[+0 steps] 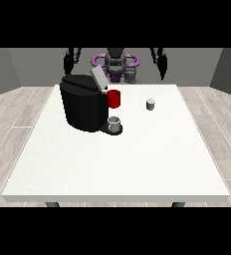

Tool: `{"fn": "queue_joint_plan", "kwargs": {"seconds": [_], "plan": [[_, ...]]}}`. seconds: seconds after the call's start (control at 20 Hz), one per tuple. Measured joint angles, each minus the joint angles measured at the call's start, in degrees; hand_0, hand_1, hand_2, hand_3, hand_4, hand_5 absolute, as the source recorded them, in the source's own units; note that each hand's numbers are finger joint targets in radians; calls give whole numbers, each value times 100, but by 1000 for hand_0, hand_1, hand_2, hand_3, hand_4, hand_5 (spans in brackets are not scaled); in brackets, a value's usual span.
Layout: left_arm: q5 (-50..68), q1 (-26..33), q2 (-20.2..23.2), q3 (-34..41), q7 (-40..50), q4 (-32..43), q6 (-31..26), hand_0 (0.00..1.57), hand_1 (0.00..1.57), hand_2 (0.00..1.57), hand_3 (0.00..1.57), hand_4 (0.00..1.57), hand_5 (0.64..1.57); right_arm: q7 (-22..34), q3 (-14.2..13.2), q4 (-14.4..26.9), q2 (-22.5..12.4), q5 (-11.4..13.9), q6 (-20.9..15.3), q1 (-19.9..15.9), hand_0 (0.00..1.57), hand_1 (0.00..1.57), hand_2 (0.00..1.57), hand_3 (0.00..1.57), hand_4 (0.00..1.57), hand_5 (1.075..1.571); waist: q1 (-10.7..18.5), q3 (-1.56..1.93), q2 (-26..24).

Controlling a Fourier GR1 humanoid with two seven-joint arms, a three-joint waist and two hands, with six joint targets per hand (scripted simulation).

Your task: Insert the coffee pod into the coffee machine and close the lid

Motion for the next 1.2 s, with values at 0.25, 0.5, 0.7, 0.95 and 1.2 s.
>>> {"fn": "queue_joint_plan", "kwargs": {"seconds": [0.25,0.5,0.7,0.95,1.2], "plan": [[-79,225,5,-117,-376,-22,-232,0,0,0,0,0,1571,49,-83,161,-113,-57,225,59,0,0,0,0,128,1571,49,40,-191],[-329,160,461,-26,-648,61,-488,0,0,0,0,0,1571,-400,-259,159,159,-49,-129,24,0,0,0,0,181,1571,-80,53,-159],[-388,-290,732,188,-415,392,-613,0,0,0,0,0,1571,-714,-214,192,324,-25,-245,-75,0,0,0,0,217,1571,-269,56,51],[-411,-806,1020,458,-300,1117,-836,0,0,0,0,0,1571,-712,-78,44,425,29,-302,-156,0,0,0,0,134,1571,-508,57,232],[-587,-1266,1164,657,-391,1994,-802,0,0,0,0,0,1571,-739,39,-81,452,-4,-222,-228,0,0,0,0,118,1571,-761,55,514]]}}
